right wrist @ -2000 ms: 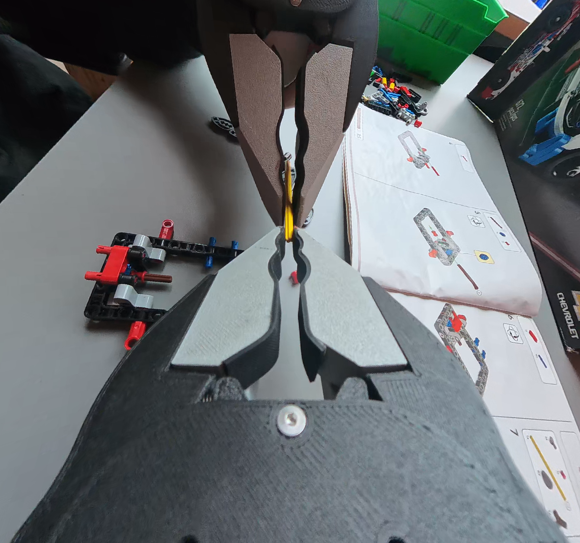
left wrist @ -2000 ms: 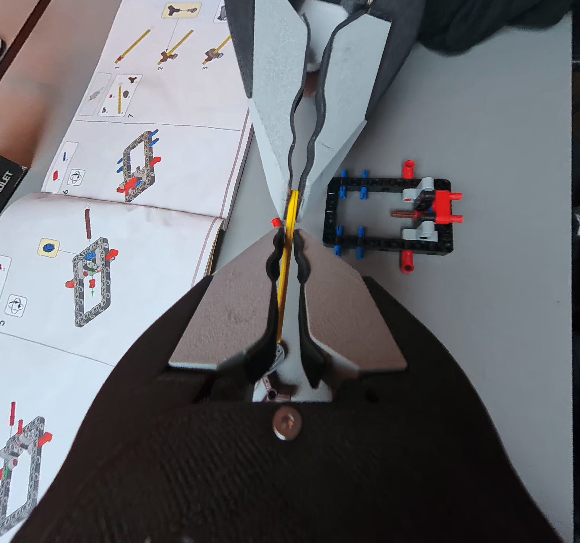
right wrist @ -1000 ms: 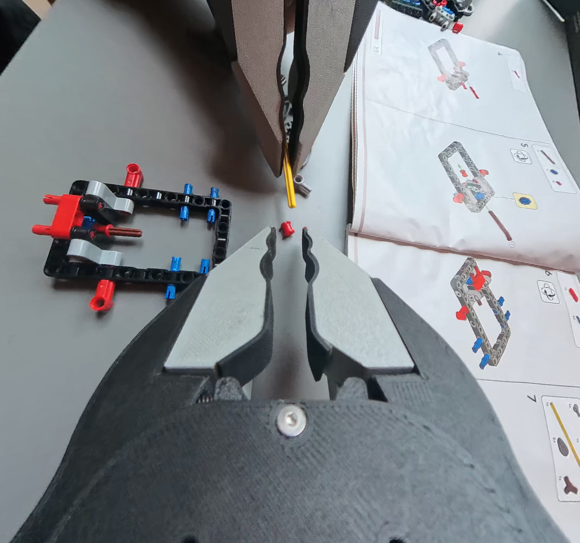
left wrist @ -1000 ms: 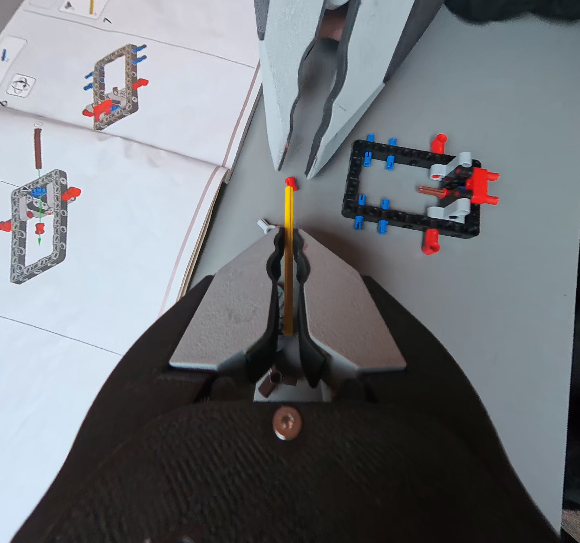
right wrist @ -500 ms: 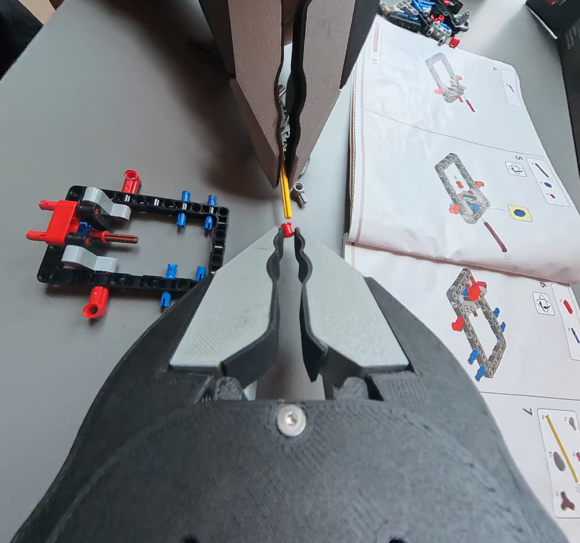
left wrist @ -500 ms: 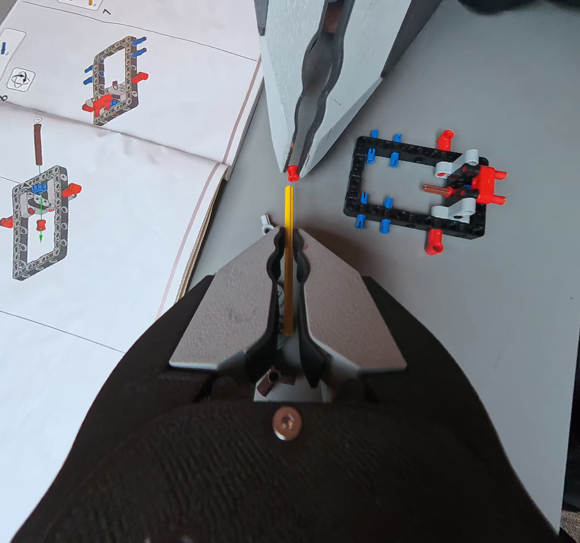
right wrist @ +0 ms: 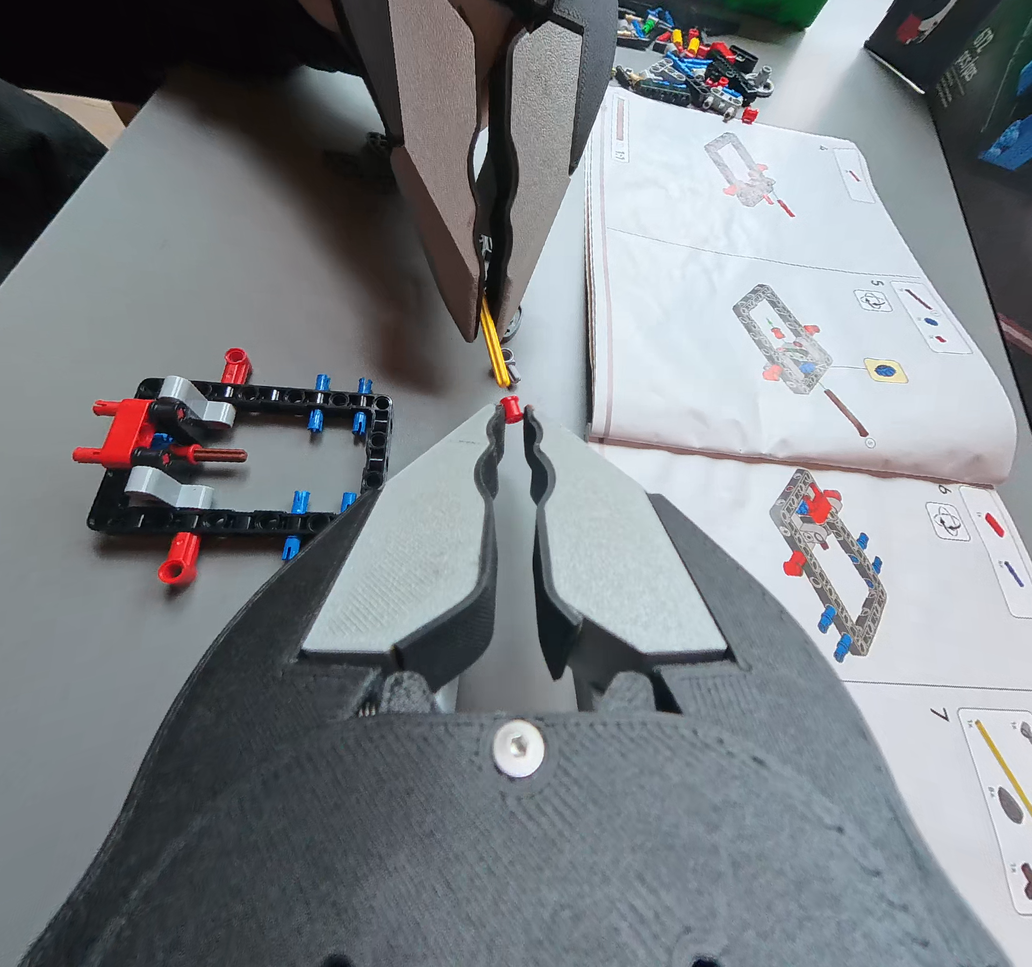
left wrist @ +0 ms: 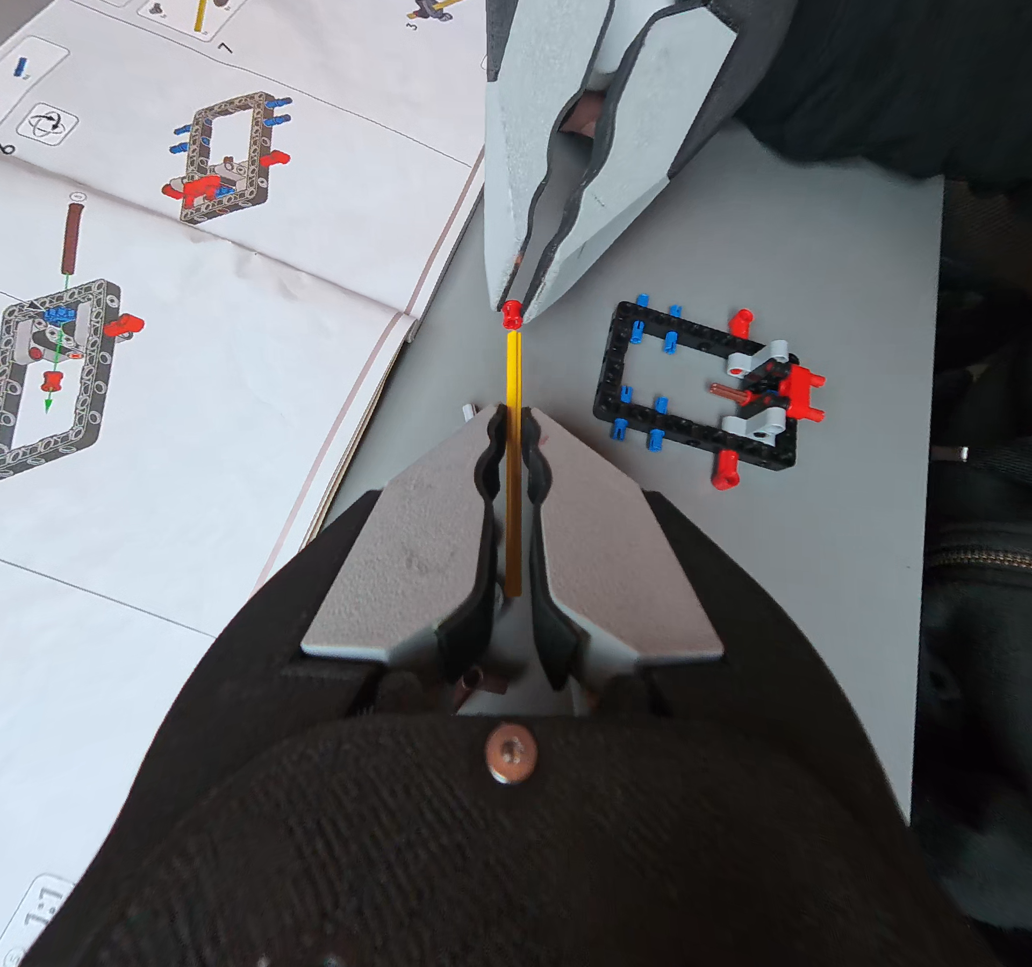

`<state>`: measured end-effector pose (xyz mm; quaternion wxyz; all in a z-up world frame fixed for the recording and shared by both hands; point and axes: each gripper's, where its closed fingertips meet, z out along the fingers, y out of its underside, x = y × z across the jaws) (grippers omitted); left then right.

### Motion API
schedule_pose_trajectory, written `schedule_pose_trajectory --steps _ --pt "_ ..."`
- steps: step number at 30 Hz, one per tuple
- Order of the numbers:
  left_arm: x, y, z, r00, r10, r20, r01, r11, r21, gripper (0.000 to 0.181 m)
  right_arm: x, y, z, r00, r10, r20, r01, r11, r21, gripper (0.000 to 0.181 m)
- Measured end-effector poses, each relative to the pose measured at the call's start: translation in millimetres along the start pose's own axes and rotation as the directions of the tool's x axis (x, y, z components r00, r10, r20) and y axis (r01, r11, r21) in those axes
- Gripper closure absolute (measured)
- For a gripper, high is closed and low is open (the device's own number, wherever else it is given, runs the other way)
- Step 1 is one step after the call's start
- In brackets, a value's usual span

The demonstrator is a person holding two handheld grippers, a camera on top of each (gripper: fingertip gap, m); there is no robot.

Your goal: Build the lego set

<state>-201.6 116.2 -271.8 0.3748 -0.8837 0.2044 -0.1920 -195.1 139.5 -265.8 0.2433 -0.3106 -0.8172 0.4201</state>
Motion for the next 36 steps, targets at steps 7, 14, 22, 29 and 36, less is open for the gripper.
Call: schedule_pose_trajectory --steps 7,14,22,29,36 --pt "-0.6 2.2 1.5 0.999 -0.039 -0.017 0.039 0.999 -0.008 0.179 -0.1 -1.0 2.6 1.000 -0.017 -0.021 0.016 1.000 -0.006 0.178" --pt "0.1 2.9 2.3 0.997 -0.065 -0.038 0.064 0.998 -0.013 0.179 -0.2 -0.2 5.1 0.999 -0.021 -0.033 0.021 1.000 -0.021 0.178" --pt "-1.0 3.5 2.4 0.997 -0.072 -0.037 0.072 0.997 -0.015 0.179 -1.2 0.0 5.6 0.999 -0.022 -0.028 0.021 0.999 -0.025 0.178" --pt "-1.1 3.7 1.5 0.994 -0.097 -0.055 0.096 0.995 -0.013 0.179 -1.2 -1.0 6.4 1.000 -0.008 -0.029 0.007 1.000 -0.024 0.178" --pt "8.1 6.3 8.7 0.990 -0.102 -0.093 0.099 0.994 -0.038 0.179 -10.4 -4.9 13.6 1.000 -0.018 0.010 0.018 0.999 -0.027 0.179"
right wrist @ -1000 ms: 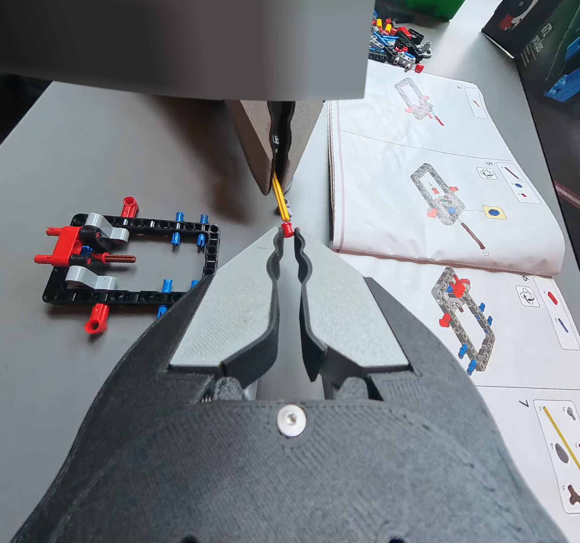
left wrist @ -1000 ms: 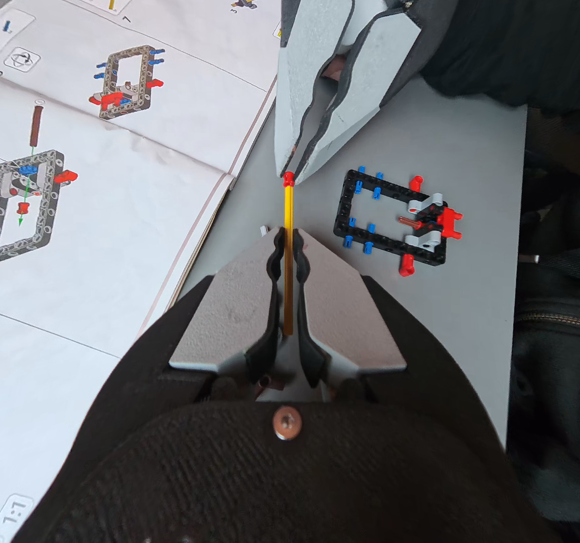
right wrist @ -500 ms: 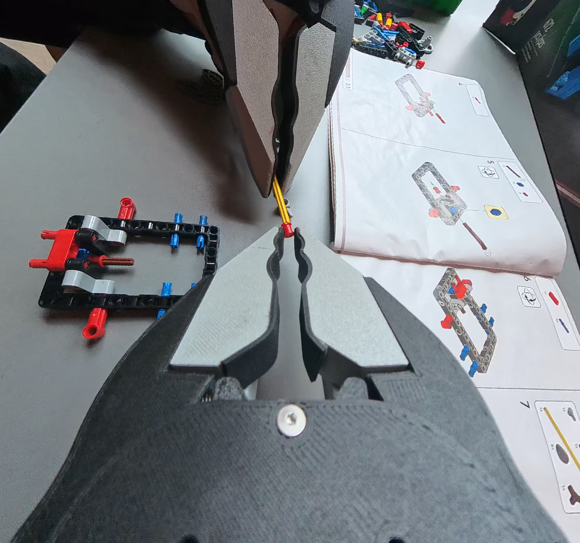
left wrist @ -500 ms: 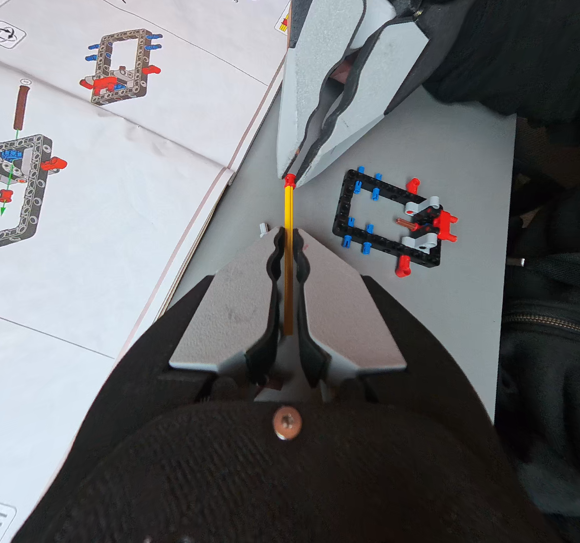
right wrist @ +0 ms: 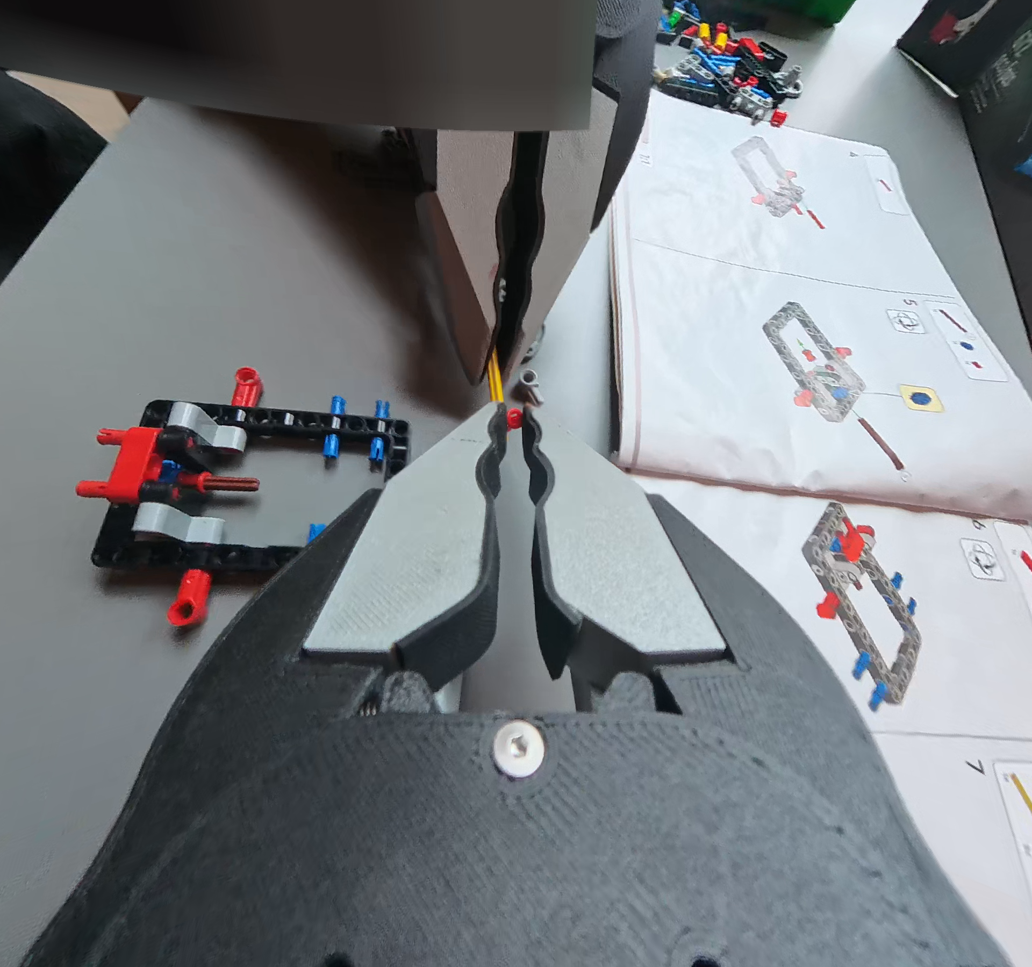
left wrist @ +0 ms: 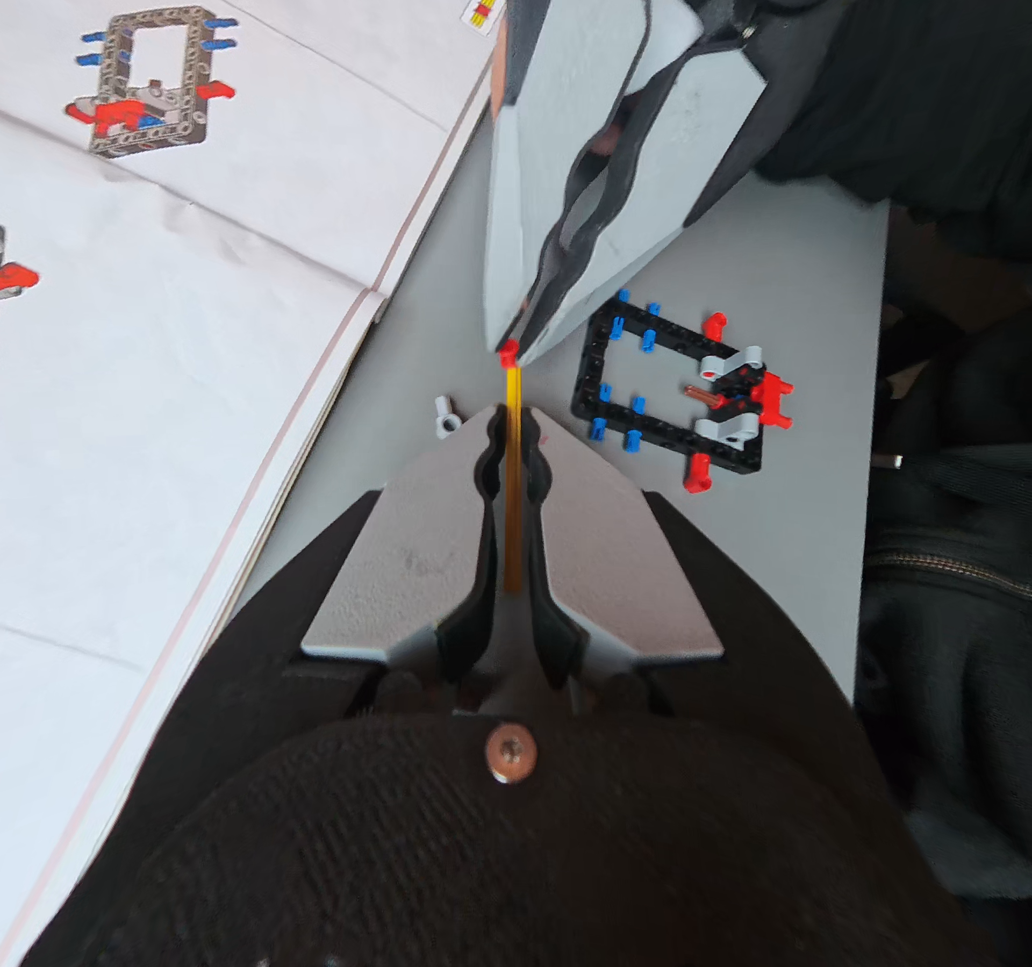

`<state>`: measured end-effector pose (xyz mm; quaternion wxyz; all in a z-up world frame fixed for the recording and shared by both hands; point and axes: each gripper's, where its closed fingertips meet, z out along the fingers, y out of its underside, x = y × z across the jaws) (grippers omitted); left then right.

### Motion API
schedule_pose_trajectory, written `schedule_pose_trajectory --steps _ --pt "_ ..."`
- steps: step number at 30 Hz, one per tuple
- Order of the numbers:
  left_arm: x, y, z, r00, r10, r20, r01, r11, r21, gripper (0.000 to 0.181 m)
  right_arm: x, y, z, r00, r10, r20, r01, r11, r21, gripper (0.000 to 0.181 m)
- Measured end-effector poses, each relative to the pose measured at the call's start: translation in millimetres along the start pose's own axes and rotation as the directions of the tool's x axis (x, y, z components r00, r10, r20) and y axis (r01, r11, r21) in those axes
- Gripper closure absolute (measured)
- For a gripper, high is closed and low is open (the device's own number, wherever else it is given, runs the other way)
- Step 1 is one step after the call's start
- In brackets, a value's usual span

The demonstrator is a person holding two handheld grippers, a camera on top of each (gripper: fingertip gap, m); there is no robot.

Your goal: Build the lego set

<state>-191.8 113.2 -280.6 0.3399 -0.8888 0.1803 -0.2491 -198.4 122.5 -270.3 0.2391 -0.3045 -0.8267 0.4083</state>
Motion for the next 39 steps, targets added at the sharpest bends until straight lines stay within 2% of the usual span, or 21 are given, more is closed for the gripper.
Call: schedule_pose_trajectory --steps 2,4,12,20,34,39 --pt "6.4 -1.4 3.7 1.000 0.008 -0.022 -0.008 1.000 0.000 0.179 -2.7 1.2 4.3 1.000 -0.008 0.006 0.009 1.000 -0.024 0.179" --pt "2.3 1.3 4.7 1.000 0.021 0.011 -0.021 1.000 -0.017 0.179 -0.7 6.0 5.8 0.999 -0.027 -0.020 0.025 0.998 -0.058 0.179" --pt "-10.5 1.9 -4.0 0.999 -0.005 0.054 0.005 1.000 -0.003 0.179 8.0 14.2 -6.9 0.999 0.048 -0.004 -0.048 0.998 -0.046 0.178" --pt "-12.9 5.5 -1.2 0.995 0.030 0.093 -0.027 0.999 -0.034 0.179 0.0 26.4 0.9 1.000 -0.031 0.001 0.030 0.989 -0.143 0.176" --pt "-9.1 2.2 -0.9 0.993 0.064 0.096 -0.062 0.998 -0.025 0.179 3.5 27.2 1.9 1.000 0.020 -0.007 -0.020 0.989 -0.148 0.178" --pt "-10.7 1.9 -1.6 0.993 0.058 0.099 -0.057 0.998 -0.021 0.179 2.9 27.1 0.6 0.999 -0.019 -0.028 0.015 0.987 -0.160 0.181"
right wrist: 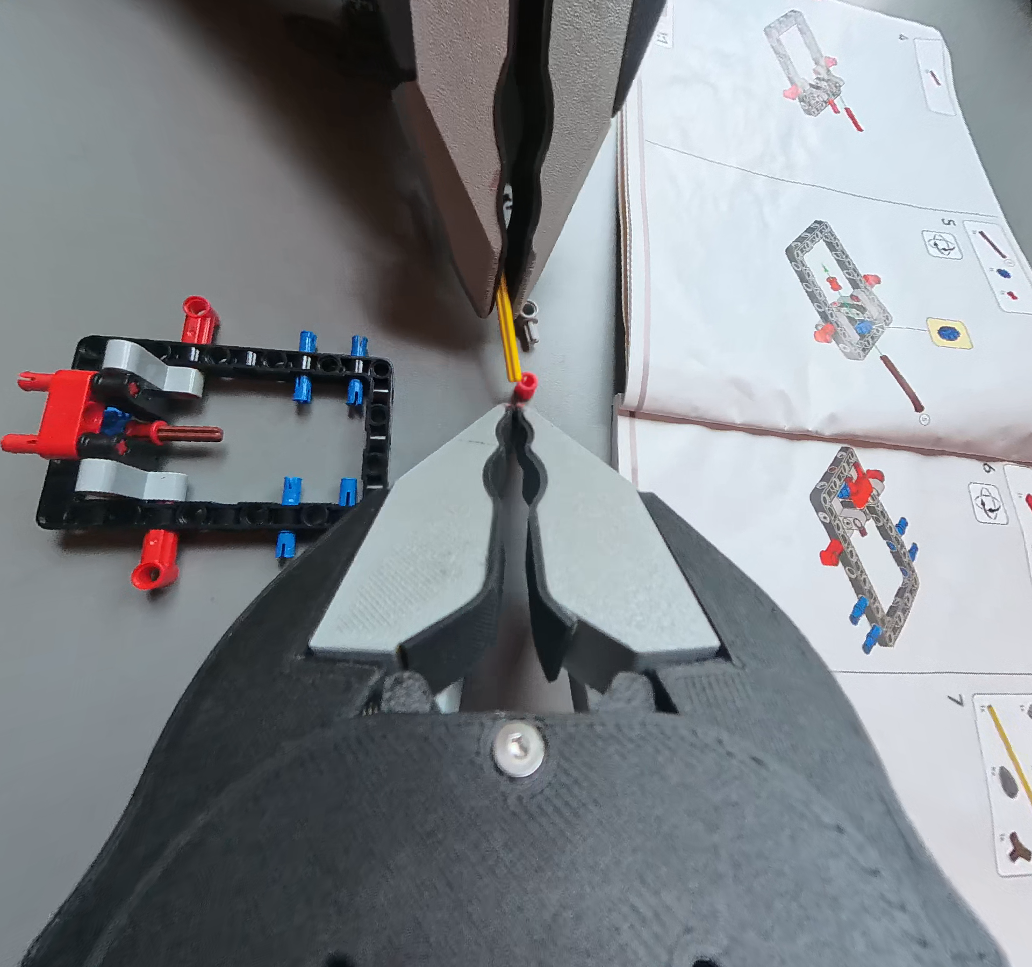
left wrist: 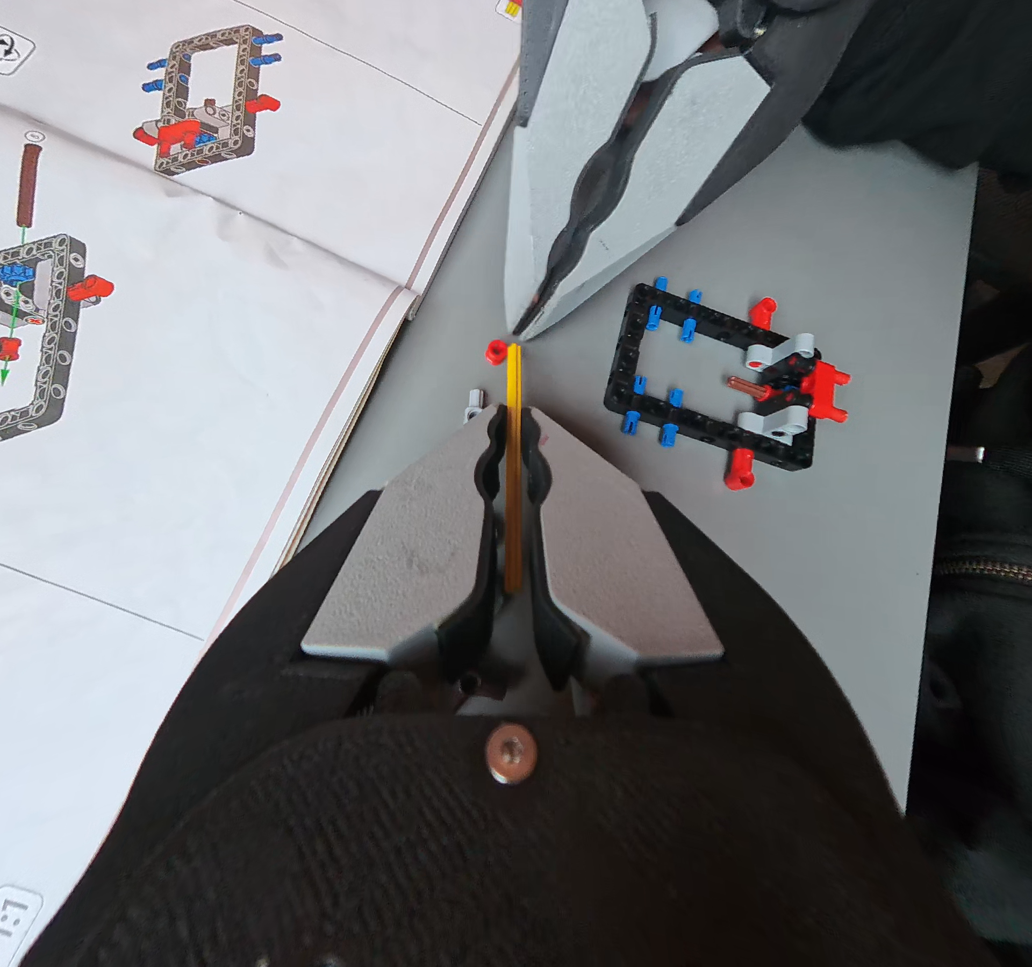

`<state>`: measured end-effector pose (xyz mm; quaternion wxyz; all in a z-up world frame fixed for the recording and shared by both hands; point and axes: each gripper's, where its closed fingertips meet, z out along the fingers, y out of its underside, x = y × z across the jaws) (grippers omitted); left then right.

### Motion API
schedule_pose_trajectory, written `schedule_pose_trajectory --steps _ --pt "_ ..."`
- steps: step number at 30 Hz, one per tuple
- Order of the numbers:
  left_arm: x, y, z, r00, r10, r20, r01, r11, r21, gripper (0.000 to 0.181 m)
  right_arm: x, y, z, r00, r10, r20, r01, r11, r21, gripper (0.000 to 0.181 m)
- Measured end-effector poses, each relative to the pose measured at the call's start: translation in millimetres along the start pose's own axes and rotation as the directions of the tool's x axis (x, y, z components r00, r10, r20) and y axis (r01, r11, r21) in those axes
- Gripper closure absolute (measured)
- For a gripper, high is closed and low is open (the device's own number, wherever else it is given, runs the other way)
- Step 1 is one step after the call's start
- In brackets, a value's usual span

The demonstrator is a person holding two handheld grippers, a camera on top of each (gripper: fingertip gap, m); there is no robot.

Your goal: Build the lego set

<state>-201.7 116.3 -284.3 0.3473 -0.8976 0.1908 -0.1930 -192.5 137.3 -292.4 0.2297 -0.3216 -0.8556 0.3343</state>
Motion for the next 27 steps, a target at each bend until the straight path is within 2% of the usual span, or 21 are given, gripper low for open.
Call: schedule_pose_trajectory --steps 3,5,8,13,17,21,27 --pt "-0.5 0.4 0.0 1.000 -0.005 0.001 0.005 1.000 -0.002 0.179 0.2 3.6 -4.3 0.997 -0.065 -0.042 0.062 0.996 -0.071 0.181" --pt "-2.4 2.1 0.1 1.000 -0.006 0.011 0.006 1.000 -0.011 0.179 -0.6 0.3 -6.0 0.994 -0.086 -0.067 0.082 0.994 -0.070 0.181" --pt "-2.1 1.2 -0.9 1.000 -0.005 0.012 0.005 1.000 -0.006 0.179 0.6 -1.3 -2.7 0.997 -0.039 -0.068 0.036 0.998 -0.050 0.180" --pt "-4.8 1.2 -2.3 1.000 -0.014 0.022 0.014 1.000 -0.004 0.179 7.1 -5.7 1.9 0.997 0.064 -0.053 -0.065 0.998 -0.012 0.168" --pt "-4.3 0.7 -2.5 1.000 -0.006 0.028 0.006 1.000 -0.004 0.179 8.5 -11.7 7.2 0.997 0.061 -0.050 -0.060 0.998 0.005 0.166" --pt "-6.2 0.2 -3.9 0.999 -0.009 0.037 0.009 1.000 0.002 0.179 6.8 -11.5 13.9 0.998 0.039 -0.041 -0.040 0.999 -0.009 0.176" --pt "-9.6 0.1 -4.5 0.997 0.016 0.070 -0.016 1.000 -0.004 0.179 9.3 -9.0 6.7 0.998 0.044 -0.051 -0.044 0.999 -0.009 0.164"
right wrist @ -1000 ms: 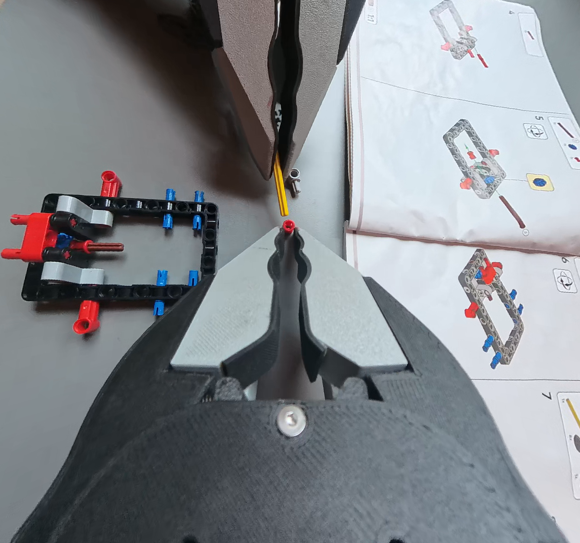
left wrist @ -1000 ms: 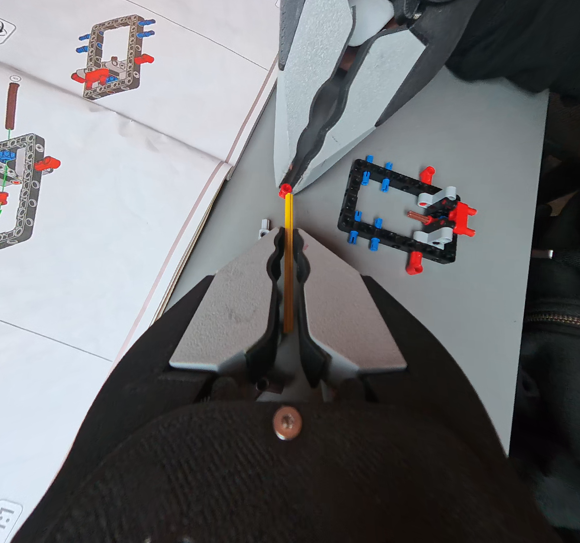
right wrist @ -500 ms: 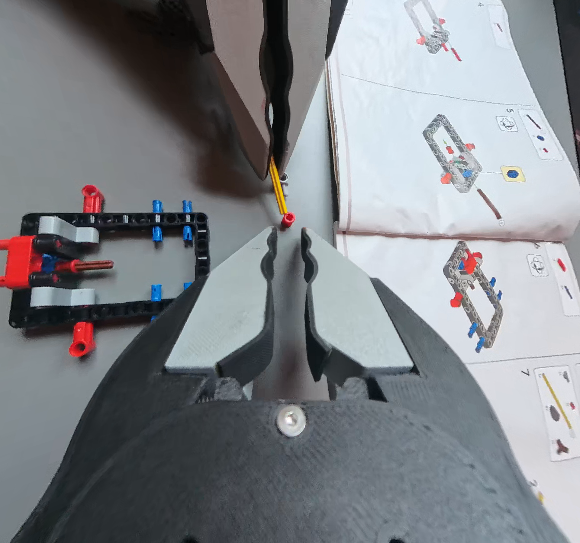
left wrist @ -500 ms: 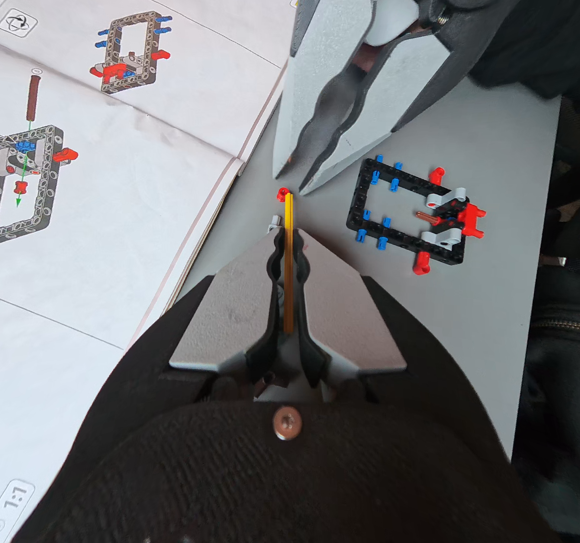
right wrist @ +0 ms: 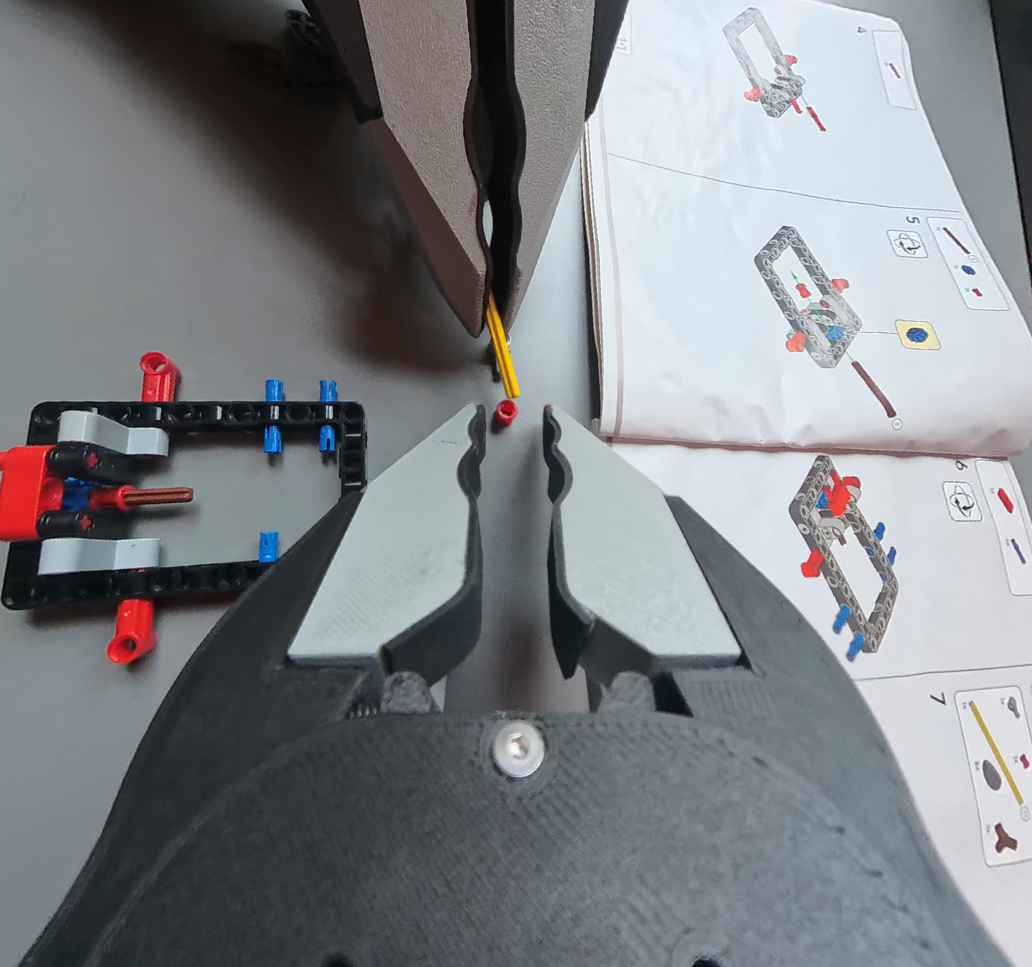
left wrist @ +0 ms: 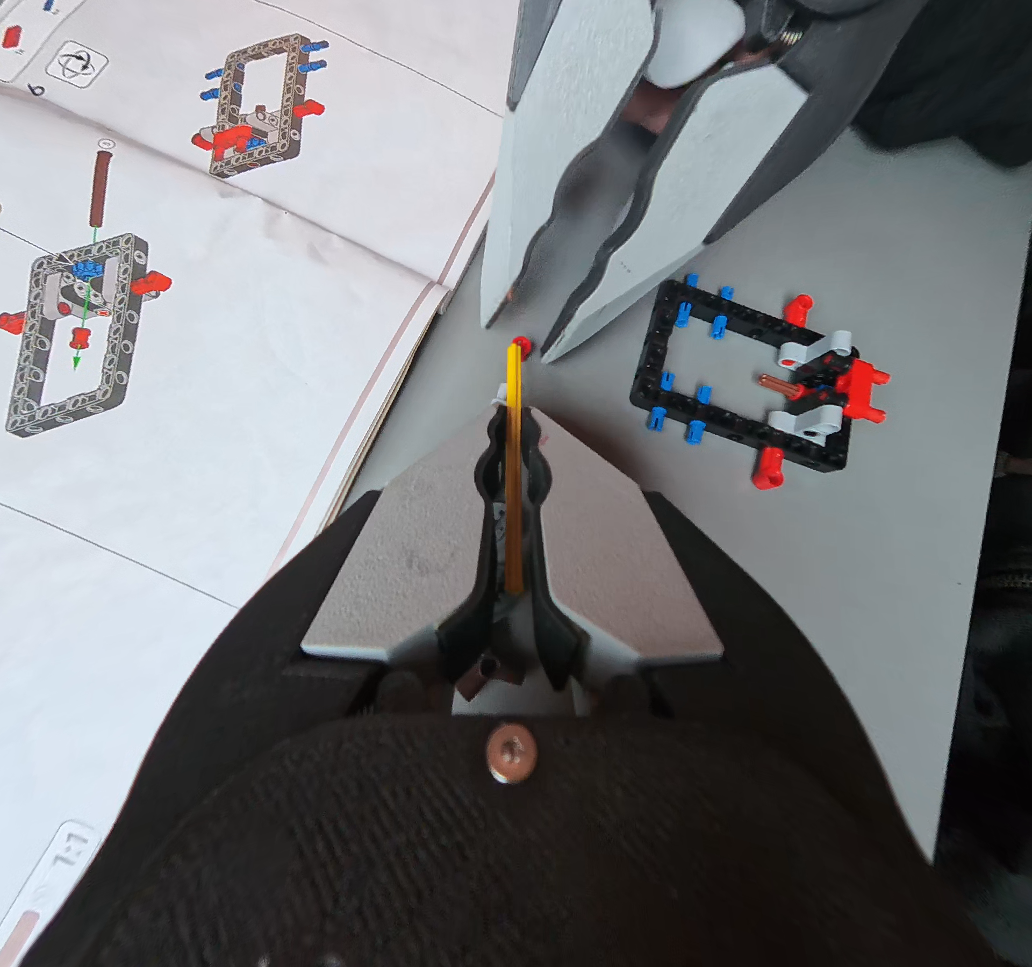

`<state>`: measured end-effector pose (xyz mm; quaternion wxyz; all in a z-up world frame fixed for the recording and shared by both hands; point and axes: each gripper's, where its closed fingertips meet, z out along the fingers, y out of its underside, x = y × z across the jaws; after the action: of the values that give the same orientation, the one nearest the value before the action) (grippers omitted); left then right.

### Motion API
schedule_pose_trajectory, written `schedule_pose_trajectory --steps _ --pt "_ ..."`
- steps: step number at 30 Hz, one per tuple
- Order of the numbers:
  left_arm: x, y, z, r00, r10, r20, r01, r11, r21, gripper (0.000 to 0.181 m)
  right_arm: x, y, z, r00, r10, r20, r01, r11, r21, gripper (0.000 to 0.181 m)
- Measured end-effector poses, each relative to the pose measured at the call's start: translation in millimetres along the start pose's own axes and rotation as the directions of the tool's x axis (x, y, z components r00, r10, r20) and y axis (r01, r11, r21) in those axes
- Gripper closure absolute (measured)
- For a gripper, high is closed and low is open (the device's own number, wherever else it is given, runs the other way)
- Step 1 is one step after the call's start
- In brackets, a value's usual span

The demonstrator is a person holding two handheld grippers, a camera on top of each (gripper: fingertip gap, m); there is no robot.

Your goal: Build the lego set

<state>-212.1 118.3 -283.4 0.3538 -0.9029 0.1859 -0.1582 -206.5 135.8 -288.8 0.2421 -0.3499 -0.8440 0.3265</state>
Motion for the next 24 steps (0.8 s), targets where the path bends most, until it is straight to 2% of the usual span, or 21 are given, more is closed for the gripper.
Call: schedule_pose_trajectory --steps 4,6,7,9,11,16,22,24 --pt "1.1 -7.7 -3.2 0.998 0.055 0.031 -0.056 0.998 0.036 0.179 2.8 -5.2 -11.3 0.999 0.033 -0.001 -0.033 0.998 0.055 0.163" --pt "8.1 -24.8 -12.4 0.998 0.066 -0.003 -0.064 0.988 0.142 0.179 1.3 -14.4 -17.4 0.998 0.064 0.024 -0.066 0.990 0.121 0.164" --pt "17.6 -39.0 -21.4 0.995 0.070 -0.065 -0.052 0.970 0.237 0.179 0.5 -21.7 -20.5 0.996 0.083 0.041 -0.089 0.983 0.163 0.164" --pt "35.1 -71.6 -49.7 0.974 0.070 -0.217 0.038 0.889 0.456 0.178 -1.6 -35.6 -25.5 0.989 0.122 0.087 -0.139 0.964 0.227 0.164" --pt "46.3 -92.5 -78.1 0.919 0.080 -0.385 0.176 0.793 0.583 0.178 -4.5 -50.0 -28.8 0.979 0.155 0.135 -0.189 0.940 0.285 0.163" --pt "37.8 -101.8 -87.4 0.786 -0.006 -0.618 0.439 0.710 0.551 0.178 -6.2 -77.6 -35.4 0.958 0.221 0.184 -0.277 0.879 0.387 0.162" --pt "37.1 -104.8 -94.2 0.678 -0.013 -0.735 0.559 0.657 0.505 0.178 3.0 -96.7 -48.8 0.944 0.287 0.164 -0.331 0.813 0.479 0.162" --pt "37.0 -102.4 -87.1 0.680 -0.040 -0.732 0.558 0.677 0.480 0.178 0.3 -104.9 -57.7 0.947 0.267 0.179 -0.321 0.789 0.524 0.162"
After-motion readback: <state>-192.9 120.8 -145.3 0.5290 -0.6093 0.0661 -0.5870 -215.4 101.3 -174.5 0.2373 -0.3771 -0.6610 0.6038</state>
